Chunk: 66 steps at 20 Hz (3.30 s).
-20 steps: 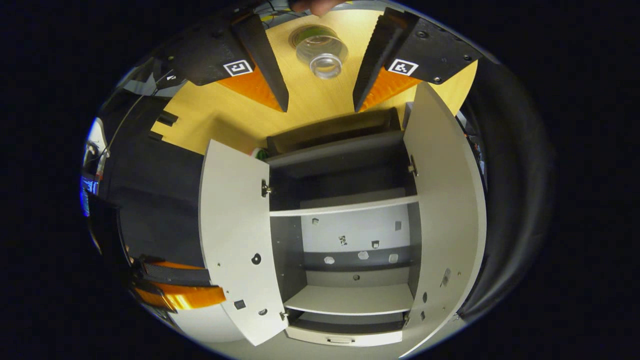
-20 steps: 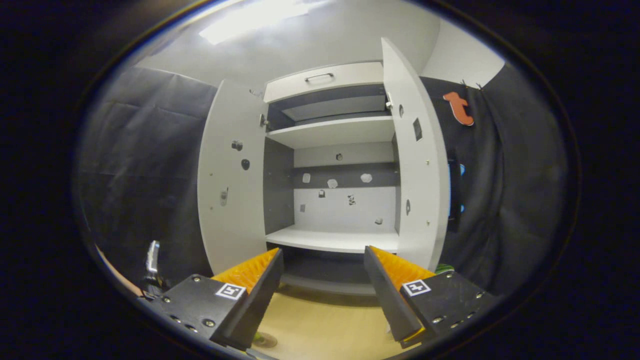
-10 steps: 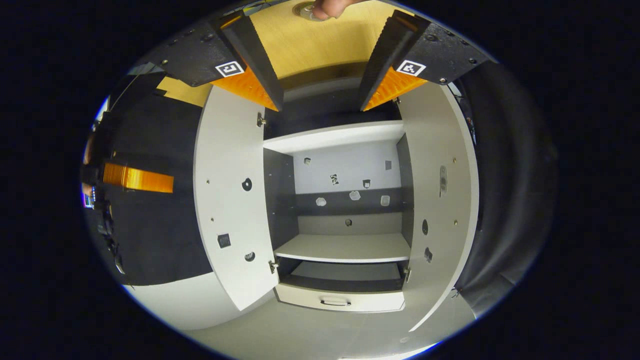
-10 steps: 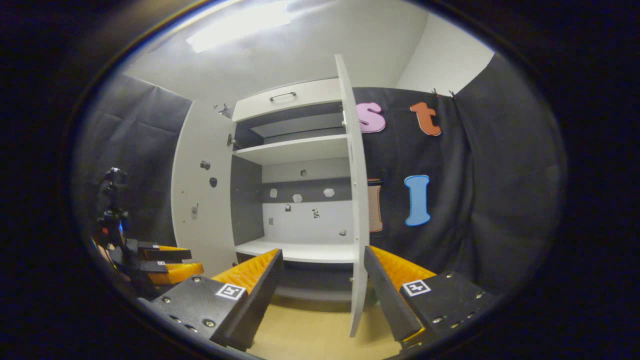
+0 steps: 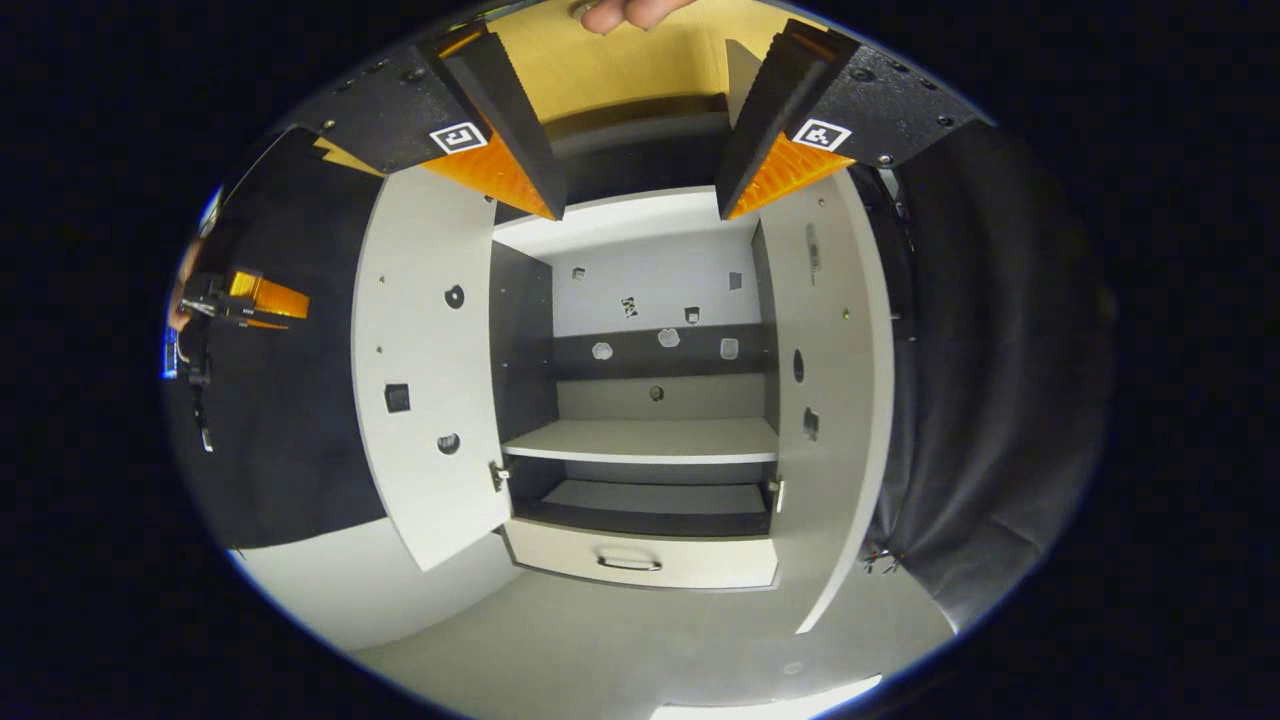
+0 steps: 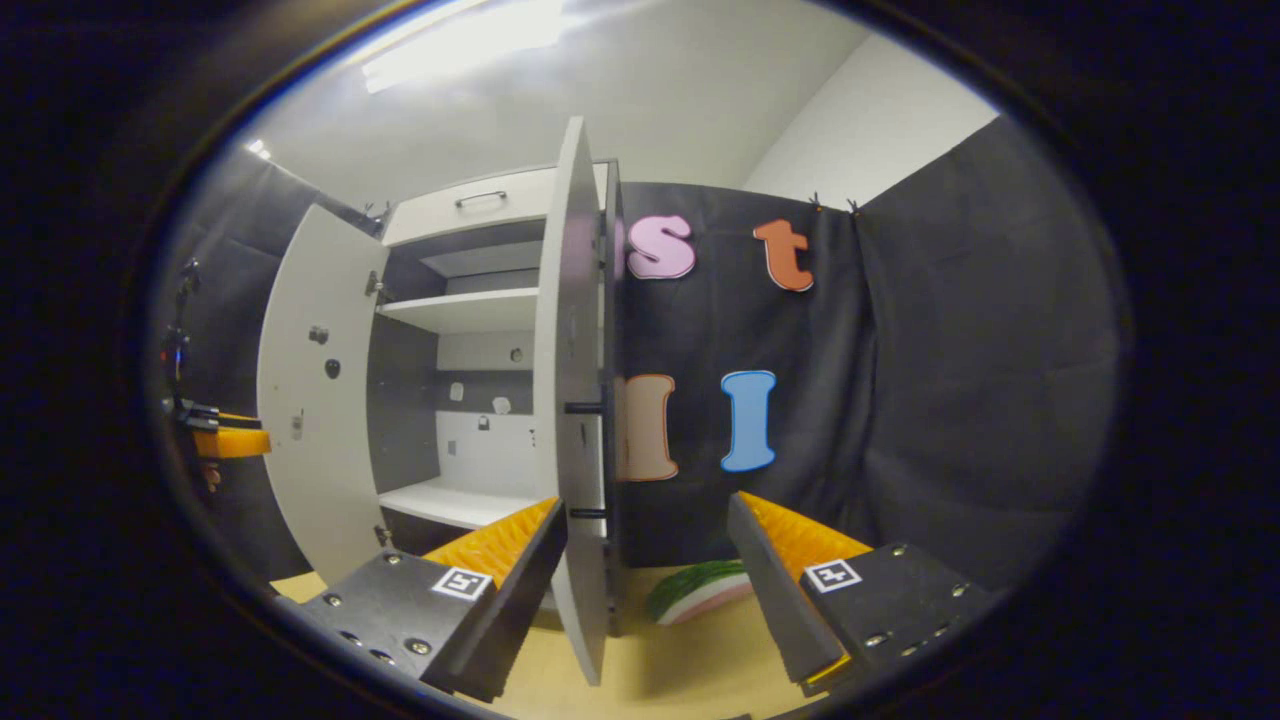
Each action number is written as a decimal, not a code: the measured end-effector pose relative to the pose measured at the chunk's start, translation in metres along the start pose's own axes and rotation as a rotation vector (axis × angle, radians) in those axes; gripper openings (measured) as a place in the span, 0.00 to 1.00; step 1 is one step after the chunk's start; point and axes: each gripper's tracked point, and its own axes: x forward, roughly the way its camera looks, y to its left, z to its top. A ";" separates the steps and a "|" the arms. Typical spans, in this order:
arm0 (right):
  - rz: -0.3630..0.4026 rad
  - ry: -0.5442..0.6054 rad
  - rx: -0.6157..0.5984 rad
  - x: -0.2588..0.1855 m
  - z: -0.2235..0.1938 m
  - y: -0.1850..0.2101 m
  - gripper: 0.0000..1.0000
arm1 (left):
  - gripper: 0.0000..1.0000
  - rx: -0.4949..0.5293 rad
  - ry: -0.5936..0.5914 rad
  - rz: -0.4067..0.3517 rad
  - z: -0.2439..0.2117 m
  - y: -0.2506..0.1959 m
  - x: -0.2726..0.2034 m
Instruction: Grasp the bottle in the cabinet with the left hand and place it on the coaster, then close the right door with the right hand and the left door with the left hand.
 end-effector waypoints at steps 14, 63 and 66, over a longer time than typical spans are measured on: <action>-0.152 0.103 0.088 0.118 -0.005 -0.062 0.98 | 0.96 -0.018 0.045 0.245 -0.020 0.113 -0.033; 0.224 0.146 0.180 0.148 -0.010 0.181 0.96 | 0.95 -0.074 0.140 0.425 -0.066 0.183 -0.096; 0.240 0.131 0.170 0.141 -0.007 0.187 0.96 | 0.95 -0.063 0.155 0.439 -0.070 0.200 -0.093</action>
